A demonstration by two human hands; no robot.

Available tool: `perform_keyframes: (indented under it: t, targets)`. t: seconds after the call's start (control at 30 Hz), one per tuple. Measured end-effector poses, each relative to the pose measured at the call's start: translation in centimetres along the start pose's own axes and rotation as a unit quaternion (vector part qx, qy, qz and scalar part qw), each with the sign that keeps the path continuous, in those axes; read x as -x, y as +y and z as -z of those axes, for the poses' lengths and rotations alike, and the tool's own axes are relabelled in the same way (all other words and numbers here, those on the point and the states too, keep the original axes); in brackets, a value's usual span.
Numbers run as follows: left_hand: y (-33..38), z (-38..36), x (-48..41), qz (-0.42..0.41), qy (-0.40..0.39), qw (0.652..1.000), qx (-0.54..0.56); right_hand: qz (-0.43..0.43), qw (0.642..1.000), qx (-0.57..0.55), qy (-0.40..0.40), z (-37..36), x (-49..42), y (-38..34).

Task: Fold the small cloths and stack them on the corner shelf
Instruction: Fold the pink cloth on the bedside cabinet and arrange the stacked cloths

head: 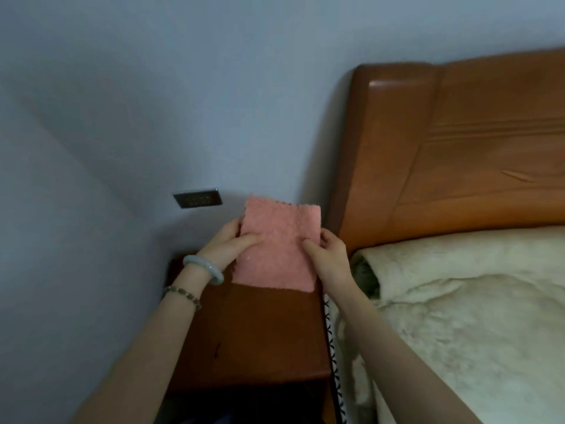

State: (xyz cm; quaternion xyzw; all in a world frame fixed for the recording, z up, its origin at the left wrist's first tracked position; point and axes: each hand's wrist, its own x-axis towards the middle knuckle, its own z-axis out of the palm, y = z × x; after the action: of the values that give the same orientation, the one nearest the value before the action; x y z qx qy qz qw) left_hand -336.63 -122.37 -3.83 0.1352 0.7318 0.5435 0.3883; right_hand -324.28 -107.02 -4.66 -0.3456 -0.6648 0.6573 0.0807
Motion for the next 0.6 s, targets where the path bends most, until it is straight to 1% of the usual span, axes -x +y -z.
perform_keyframes:
  t: [0.07,0.13,0.27,0.33,0.43,0.47,0.6]
  targets:
    - [2.6,-1.4,1.0,-0.036,-0.048,0.998,0.006,0.017,0.999,-0.027,0.029,2.3,2.6,-1.5]
    - [4.5,-3.7,1.3,-0.057,-0.11,0.992,0.013,0.029,0.996,-0.044,0.075,5.3,5.4,-2.5]
    - [7.9,-10.4,2.3,-0.102,-0.224,0.969,0.018,0.043,0.981,-0.074,0.177,11.5,11.3,-3.6]
    - [10.0,-14.5,3.5,-0.129,-0.282,0.951,-0.001,0.053,0.964,-0.097,0.243,14.7,14.8,-3.7]
    - [12.3,-21.5,6.0,-0.156,-0.365,0.918,-0.009,0.075,0.928,-0.126,0.342,19.3,21.0,-3.5]
    - [12.6,-23.2,6.7,-0.162,-0.382,0.91,-0.012,0.076,0.919,-0.137,0.363,20.3,22.7,-3.4]
    - [13.3,-33.1,12.6,-0.201,-0.467,0.86,-0.046,0.082,0.865,-0.154,0.47,25.0,32.5,-1.6]
